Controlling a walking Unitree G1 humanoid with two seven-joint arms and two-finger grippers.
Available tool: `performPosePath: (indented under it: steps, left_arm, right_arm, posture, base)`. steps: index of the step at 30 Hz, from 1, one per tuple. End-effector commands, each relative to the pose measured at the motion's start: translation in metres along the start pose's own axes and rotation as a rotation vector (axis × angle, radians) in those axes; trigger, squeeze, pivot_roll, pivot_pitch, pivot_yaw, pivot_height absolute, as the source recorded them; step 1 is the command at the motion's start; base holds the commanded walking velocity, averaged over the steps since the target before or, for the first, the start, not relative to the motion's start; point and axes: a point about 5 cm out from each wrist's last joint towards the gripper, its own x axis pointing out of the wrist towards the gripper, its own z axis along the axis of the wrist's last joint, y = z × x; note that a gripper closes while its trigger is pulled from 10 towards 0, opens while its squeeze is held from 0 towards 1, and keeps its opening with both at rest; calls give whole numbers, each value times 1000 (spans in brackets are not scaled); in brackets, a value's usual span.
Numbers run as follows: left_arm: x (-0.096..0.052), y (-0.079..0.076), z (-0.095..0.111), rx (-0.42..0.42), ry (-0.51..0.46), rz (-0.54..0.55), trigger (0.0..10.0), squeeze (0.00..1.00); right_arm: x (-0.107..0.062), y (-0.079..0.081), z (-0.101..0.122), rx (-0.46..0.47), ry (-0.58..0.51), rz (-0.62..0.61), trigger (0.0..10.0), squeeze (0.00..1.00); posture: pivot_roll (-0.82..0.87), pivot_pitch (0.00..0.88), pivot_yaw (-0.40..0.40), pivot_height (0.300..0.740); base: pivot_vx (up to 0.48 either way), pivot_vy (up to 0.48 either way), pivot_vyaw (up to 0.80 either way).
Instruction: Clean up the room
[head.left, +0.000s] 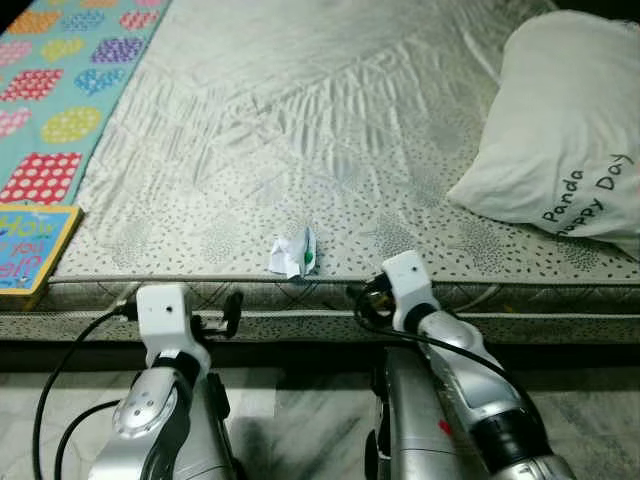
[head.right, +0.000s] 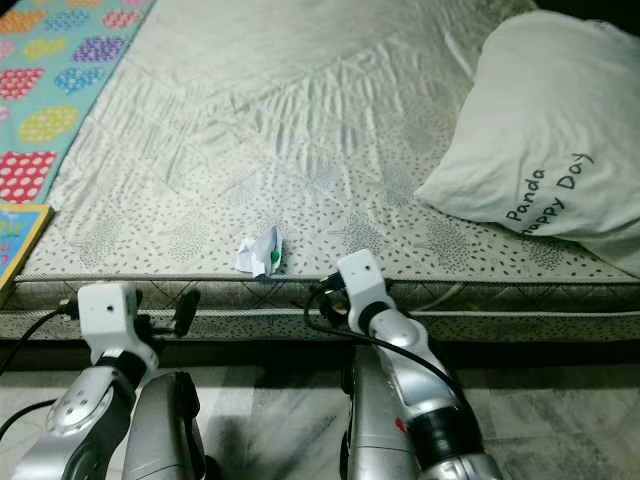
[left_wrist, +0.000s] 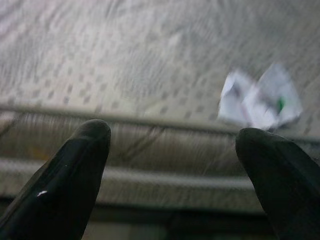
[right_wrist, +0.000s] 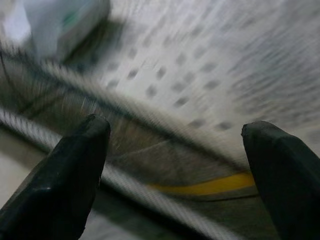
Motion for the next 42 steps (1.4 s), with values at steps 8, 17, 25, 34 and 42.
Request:
performPosePath:
  steps: [8,17,25,34,42]
  left_arm:
    - [-14,1,-2,6,48,-19,10000,0]
    - [-12,-1,2,7,47,-50,10000,0]
    - [-11,-3,1,3,50,-59,10000,0]
    - [-5,-5,2,3,49,-79,10000,0]
    - [-1,-7,2,2,46,-94,10000,0]
  right_arm:
    - [17,26,-4,25,22,97,10000,0]
    - [23,8,2,82,26,95,10000,0]
    - [22,-15,19,88,5,117,10000,0]
    - [3,-37,36,204,-21,104,10000,0]
    - [-17,-29,36,303,-25,146,10000,0]
  posture:
    - [-30,275,43,521]
    - [-26,256,51,521]
    - [-36,229,49,521]
    - [-58,203,51,521]
    - [-75,189,56,521]
  base:
    - [0,0,0]
    - [0,0,0]
    - [0,0,0]
    - [0,0,0]
    - [0,0,0]
